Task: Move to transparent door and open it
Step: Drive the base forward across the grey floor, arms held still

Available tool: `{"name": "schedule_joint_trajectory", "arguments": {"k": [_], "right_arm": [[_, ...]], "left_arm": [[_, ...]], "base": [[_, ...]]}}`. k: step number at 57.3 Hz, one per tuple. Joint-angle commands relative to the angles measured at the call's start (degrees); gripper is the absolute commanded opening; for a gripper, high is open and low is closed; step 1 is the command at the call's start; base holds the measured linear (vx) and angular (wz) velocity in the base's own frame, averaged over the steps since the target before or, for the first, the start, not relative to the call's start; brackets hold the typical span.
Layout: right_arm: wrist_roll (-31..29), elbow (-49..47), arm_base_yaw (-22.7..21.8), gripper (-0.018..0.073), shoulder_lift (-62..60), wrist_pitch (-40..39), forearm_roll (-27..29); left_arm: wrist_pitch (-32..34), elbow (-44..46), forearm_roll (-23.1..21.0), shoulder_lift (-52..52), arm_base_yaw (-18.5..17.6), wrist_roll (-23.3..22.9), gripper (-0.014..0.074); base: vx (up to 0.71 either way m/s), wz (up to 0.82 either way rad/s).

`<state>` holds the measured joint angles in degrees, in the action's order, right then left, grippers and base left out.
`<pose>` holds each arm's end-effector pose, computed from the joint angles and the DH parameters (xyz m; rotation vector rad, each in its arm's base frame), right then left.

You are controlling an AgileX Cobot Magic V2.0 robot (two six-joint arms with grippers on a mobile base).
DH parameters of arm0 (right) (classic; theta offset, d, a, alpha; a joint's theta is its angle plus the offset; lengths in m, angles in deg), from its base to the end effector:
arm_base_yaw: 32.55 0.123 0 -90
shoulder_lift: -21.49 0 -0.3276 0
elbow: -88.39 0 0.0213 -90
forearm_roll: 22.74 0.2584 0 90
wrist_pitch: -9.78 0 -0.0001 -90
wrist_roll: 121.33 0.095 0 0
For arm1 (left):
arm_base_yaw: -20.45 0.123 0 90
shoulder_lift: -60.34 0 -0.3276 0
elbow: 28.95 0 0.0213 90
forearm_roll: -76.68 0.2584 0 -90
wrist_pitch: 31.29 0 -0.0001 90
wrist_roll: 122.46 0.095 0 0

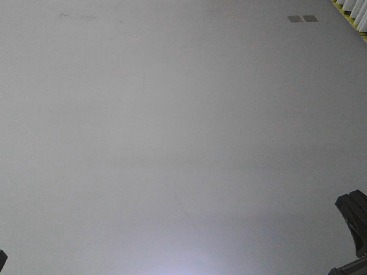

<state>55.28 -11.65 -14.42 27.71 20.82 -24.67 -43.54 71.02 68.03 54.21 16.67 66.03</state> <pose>0.0239 0.0072 0.1849 -0.3401 1.6649 0.1621 0.0244 -0.0047 0.1828 0.0808 1.7138 -0.0759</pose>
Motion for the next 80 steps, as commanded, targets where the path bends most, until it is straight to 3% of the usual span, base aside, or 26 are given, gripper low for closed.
{"name": "schedule_joint_trajectory", "arguments": {"k": [1,80], "right_arm": [[-0.5,0.19,-0.12,-0.0001,-0.93,-4.86,-0.51],[-0.5,0.19,-0.12,-0.0001,-0.93,-4.77,-0.51]], "left_arm": [[4.7,-0.45,-0.7,0.82,-0.24,-0.32,-0.0006],[4.7,-0.45,-0.7,0.82,-0.24,-0.32,-0.0006]], "base": [[0.0,0.0],[0.06,0.0]]}}
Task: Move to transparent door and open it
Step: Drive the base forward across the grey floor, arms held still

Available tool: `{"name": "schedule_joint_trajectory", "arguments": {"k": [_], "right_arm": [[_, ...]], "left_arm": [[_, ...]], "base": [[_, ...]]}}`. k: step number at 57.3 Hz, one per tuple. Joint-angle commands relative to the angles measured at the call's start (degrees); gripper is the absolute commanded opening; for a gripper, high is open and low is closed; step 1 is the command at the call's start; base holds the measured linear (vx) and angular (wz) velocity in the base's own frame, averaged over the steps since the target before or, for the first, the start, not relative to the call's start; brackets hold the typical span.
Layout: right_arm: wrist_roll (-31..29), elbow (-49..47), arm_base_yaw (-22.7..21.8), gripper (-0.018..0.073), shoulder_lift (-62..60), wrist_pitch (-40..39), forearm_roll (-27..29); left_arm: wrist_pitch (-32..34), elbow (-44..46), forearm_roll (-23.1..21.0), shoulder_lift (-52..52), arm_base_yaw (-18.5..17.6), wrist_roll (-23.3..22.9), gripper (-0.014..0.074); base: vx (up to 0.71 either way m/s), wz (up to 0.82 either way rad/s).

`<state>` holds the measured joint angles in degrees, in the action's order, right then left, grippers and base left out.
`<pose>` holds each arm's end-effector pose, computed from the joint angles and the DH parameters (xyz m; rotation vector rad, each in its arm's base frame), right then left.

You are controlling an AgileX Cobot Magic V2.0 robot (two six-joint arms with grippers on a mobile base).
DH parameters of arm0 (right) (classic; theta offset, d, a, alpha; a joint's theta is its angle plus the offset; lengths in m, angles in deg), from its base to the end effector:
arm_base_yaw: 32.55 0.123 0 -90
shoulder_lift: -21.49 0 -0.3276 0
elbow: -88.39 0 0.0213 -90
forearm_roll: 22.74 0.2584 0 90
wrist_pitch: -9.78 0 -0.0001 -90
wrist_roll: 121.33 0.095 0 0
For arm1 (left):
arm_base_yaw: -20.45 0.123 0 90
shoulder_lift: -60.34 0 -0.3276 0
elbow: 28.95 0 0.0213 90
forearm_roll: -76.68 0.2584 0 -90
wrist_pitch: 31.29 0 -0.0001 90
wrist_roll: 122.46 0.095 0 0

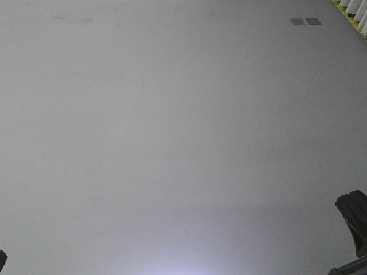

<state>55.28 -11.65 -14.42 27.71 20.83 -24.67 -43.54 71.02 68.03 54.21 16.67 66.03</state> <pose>0.0239 0.0072 0.1849 -0.3401 1.6651 0.1621 0.0244 -0.0047 0.1828 0.0808 1.7138 -0.0759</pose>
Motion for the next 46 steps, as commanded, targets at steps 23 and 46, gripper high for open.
{"name": "schedule_joint_trajectory", "arguments": {"k": [23,46], "right_arm": [[-0.5,0.19,-0.12,-0.0001,-0.93,-4.78,-0.51],[-0.5,0.19,-0.12,-0.0001,-0.93,-4.78,-0.51]], "left_arm": [[4.7,-0.45,-0.7,0.82,-0.24,-0.32,-0.0006],[4.7,-0.45,-0.7,0.82,-0.24,-0.32,-0.0006]], "base": [[0.37,0.07],[0.5,0.29]]}}
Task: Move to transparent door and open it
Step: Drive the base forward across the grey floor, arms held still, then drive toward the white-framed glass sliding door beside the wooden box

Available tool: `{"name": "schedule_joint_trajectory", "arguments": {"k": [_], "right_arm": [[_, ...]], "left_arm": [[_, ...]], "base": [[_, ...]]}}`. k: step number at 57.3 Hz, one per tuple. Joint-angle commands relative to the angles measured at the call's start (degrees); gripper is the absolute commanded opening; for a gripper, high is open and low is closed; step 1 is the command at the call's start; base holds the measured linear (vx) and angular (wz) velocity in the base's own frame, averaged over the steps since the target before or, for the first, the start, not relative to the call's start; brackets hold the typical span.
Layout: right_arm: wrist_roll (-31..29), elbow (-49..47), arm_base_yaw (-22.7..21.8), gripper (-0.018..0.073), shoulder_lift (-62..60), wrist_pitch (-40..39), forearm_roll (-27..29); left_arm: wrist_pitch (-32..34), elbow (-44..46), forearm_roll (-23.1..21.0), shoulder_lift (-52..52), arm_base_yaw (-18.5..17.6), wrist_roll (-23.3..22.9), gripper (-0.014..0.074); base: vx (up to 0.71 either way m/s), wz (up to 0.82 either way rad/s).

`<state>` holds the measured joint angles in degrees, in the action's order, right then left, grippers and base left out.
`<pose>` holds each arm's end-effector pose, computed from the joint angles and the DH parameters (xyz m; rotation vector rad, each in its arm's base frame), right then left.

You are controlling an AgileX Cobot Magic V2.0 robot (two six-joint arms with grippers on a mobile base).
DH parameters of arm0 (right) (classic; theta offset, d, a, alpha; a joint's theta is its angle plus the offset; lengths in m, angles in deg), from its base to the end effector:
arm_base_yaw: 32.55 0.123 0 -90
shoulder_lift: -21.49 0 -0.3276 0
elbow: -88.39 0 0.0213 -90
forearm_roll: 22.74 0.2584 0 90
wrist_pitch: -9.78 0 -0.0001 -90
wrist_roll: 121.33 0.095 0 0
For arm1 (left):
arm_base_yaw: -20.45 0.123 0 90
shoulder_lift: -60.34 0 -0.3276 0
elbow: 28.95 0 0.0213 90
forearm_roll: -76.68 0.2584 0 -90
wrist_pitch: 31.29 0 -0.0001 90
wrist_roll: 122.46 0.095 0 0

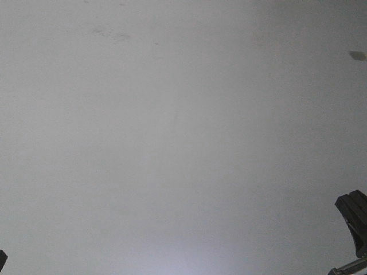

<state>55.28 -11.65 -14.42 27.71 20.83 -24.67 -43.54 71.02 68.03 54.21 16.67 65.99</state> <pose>0.0239 0.0072 0.1849 -0.3401 1.6651 0.1621 0.0244 -0.0047 0.1828 0.0802 1.7139 -0.0764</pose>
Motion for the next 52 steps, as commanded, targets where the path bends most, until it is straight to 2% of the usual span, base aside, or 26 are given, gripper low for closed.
{"name": "schedule_joint_trajectory", "arguments": {"k": [1,52], "right_arm": [[-0.5,0.19,-0.12,-0.0001,-0.93,-4.78,-0.51],[-0.5,0.19,-0.12,-0.0001,-0.93,-4.85,-0.51]], "left_arm": [[4.7,-0.45,-0.7,0.82,-0.24,-0.28,-0.0006],[4.7,-0.45,-0.7,0.82,-0.24,-0.28,-0.0006]], "base": [[0.52,0.36],[0.54,0.34]]}}
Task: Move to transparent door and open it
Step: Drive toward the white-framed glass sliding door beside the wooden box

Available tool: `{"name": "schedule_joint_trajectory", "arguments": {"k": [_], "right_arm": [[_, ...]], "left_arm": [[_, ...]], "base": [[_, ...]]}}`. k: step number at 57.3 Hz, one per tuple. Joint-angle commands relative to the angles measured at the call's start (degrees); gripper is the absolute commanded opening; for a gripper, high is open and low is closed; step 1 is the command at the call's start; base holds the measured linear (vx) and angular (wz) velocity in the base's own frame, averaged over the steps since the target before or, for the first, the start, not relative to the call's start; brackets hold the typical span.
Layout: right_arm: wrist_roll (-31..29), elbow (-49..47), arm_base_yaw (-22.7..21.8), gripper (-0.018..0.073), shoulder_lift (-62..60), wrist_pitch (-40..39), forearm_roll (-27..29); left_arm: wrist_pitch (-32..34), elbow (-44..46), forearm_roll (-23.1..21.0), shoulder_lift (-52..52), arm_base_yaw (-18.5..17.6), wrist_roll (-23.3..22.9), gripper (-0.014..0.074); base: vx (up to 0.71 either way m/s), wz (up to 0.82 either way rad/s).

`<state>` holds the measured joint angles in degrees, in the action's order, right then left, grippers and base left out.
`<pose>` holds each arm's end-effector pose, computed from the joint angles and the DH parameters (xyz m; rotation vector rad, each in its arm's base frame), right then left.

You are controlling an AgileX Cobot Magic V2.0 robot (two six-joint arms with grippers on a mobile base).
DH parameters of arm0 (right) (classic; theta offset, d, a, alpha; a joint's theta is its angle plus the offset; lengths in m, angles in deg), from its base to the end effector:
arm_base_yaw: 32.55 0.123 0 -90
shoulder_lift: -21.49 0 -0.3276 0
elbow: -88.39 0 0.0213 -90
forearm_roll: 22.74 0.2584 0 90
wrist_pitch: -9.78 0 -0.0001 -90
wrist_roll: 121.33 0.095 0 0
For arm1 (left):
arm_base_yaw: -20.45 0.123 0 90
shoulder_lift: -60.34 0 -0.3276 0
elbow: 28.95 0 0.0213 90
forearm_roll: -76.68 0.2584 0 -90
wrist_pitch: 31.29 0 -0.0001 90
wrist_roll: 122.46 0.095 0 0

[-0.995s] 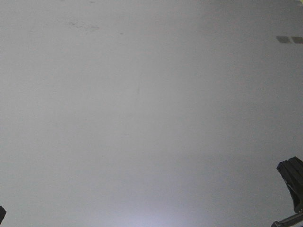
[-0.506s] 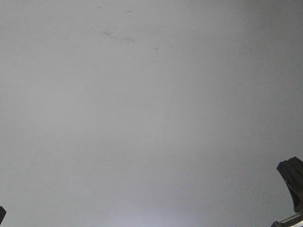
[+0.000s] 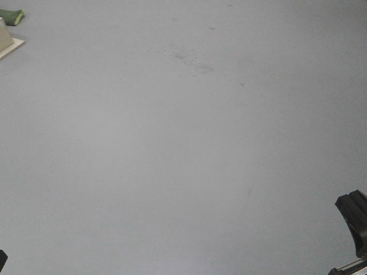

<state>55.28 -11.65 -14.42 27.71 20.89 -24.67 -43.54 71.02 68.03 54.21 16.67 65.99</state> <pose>0.0239 0.0072 0.1848 -0.3403 1.6661 0.1620 0.0244 -0.0047 0.1828 0.0802 1.7139 -0.0764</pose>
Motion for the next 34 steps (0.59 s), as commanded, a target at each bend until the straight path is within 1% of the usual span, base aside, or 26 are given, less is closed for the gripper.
{"name": "schedule_joint_trajectory", "arguments": {"k": [1,21,34], "right_arm": [[-0.5,0.19,-0.12,-0.0001,-0.93,-4.91,-0.51],[-0.5,0.19,-0.12,-0.0001,-0.93,-4.91,-0.51],[-0.5,0.19,-0.12,-0.0001,-0.93,-4.91,-0.51]], "left_arm": [[4.7,-0.45,-0.7,0.82,-0.24,-0.28,-0.0006],[4.7,-0.45,-0.7,0.82,-0.24,-0.28,-0.0006],[4.7,-0.45,-0.7,0.82,-0.24,-0.28,-0.0006]], "base": [[0.56,0.4],[0.59,0.44],[0.6,0.53]]}}
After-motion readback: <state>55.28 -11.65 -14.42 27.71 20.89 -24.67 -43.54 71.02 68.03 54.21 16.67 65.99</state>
